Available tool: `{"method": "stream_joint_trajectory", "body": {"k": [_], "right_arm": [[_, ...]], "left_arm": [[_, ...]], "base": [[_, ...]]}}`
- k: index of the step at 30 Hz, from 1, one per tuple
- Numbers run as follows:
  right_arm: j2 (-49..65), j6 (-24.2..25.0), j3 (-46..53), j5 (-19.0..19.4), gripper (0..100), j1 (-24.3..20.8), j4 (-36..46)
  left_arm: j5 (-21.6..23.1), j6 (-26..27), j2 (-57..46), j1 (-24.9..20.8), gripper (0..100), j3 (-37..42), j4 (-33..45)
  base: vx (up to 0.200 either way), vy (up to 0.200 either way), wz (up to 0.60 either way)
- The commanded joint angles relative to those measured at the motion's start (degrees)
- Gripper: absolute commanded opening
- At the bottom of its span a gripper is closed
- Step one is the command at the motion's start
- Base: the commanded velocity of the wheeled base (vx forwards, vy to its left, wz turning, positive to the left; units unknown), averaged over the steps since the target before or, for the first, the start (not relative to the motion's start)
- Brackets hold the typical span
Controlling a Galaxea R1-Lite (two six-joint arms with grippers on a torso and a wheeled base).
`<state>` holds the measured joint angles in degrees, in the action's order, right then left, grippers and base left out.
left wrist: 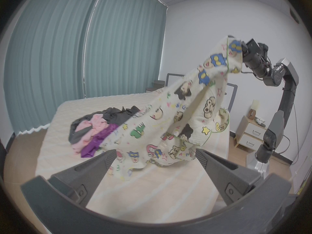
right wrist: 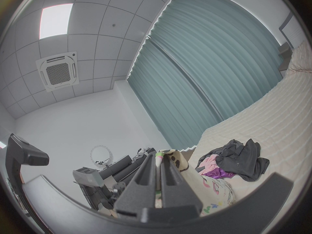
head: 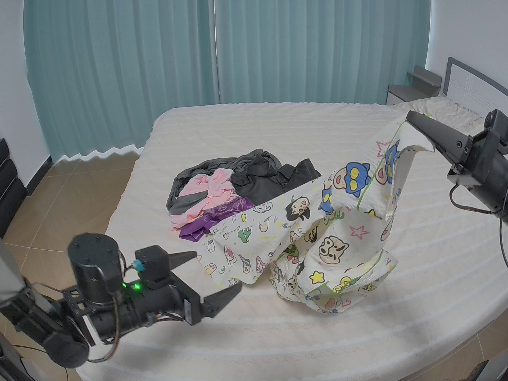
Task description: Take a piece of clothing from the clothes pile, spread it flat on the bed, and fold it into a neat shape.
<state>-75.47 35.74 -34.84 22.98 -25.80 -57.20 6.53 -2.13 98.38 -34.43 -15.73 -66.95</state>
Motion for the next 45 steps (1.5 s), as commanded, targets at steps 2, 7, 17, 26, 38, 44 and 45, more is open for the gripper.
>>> {"method": "stream_joint_trajectory", "body": {"k": [2, 7, 17, 26, 38, 44, 45], "right_arm": [[0.4, 0.1, -5.1, -0.1, 0, 0.2, 2.9], [0.5, 0.1, -7.8, -0.3, 0, -0.1, 5.1], [-1.1, 0.0, -12.0, -0.7, 0, -0.7, 6.7], [-3.4, 0.0, -15.1, -3.8, 0, -3.9, 6.7], [-6.3, 0.1, -19.0, -5.1, 0, -4.7, 9.6], [-6.5, 0.1, -17.9, -5.0, 0, -5.4, 9.6], [-6.5, 0.2, -16.9, -5.1, 0, -6.3, 9.6]], "left_arm": [[-4.8, -3.8, 15.6, -6.4, 100, 2.5, -9.7], [-7.3, -3.8, 22.8, -6.3, 100, 2.8, -18.0], [-10.0, -5.9, 27.7, -6.4, 100, 1.1, -23.0], [-12.7, -9.4, 29.5, -6.8, 100, -5.2, -23.0], [-15.8, -12.9, 27.0, -13.3, 100, -0.6, -23.0], [-15.6, -17.0, 25.5, -14.1, 100, -1.0, -23.0], [-15.7, -18.5, 26.5, -13.6, 100, -2.6, -23.0]], "base": [[0.000, 0.000, 0.00], [0.000, 0.000, 0.00], [0.000, 0.000, 0.00], [0.000, 0.000, 0.00], [0.000, 0.000, 0.00], [0.000, 0.000, 0.00], [0.000, 0.000, 0.00]]}}
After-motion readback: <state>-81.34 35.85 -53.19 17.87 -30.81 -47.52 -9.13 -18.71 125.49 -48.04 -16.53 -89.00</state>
